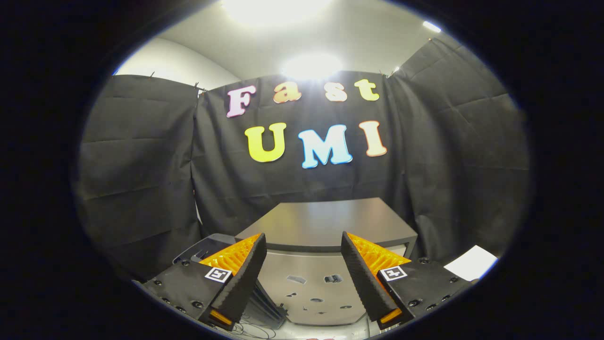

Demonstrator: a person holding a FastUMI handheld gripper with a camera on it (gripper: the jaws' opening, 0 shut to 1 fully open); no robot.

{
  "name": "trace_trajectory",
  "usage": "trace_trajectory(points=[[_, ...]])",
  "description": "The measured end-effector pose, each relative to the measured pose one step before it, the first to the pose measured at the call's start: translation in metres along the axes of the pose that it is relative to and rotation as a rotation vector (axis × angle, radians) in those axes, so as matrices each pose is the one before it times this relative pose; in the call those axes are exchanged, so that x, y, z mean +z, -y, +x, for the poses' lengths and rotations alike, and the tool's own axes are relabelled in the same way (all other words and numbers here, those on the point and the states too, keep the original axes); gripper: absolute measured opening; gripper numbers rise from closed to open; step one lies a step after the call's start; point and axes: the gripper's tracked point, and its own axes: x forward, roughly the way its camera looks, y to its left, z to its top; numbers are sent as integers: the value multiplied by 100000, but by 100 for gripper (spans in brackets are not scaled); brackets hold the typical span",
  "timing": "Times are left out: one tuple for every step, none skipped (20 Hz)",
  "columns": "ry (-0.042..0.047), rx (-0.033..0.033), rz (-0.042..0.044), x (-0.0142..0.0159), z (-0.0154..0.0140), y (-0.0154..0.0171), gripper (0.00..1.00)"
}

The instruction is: Put the clothes into the washing machine and then close the washing machine lid.

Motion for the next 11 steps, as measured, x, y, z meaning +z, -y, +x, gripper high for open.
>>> trace_trajectory(points=[[-145, -1024, -1201, -399, -190, 219, 98], [-409, -1056, -671, -380, -238, 215, 98], [605, -134, -279, -2, -316, -85, 98], [434, -791, -295, 128, -656, 10, 98], [-270, -418, -497, -151, -162, 32, 98], [370, -687, -584, 82, -18, 118, 98], [463, -605, -349, 218, 165, 94, 98], [117, -139, -148, 77, 128, -20, 98], [-149, -489, -254, -43, 97, -66, 98], [97, -423, -218, -44, 21, 84, 98], [148, -383, -257, 91, 64, 16, 98]])
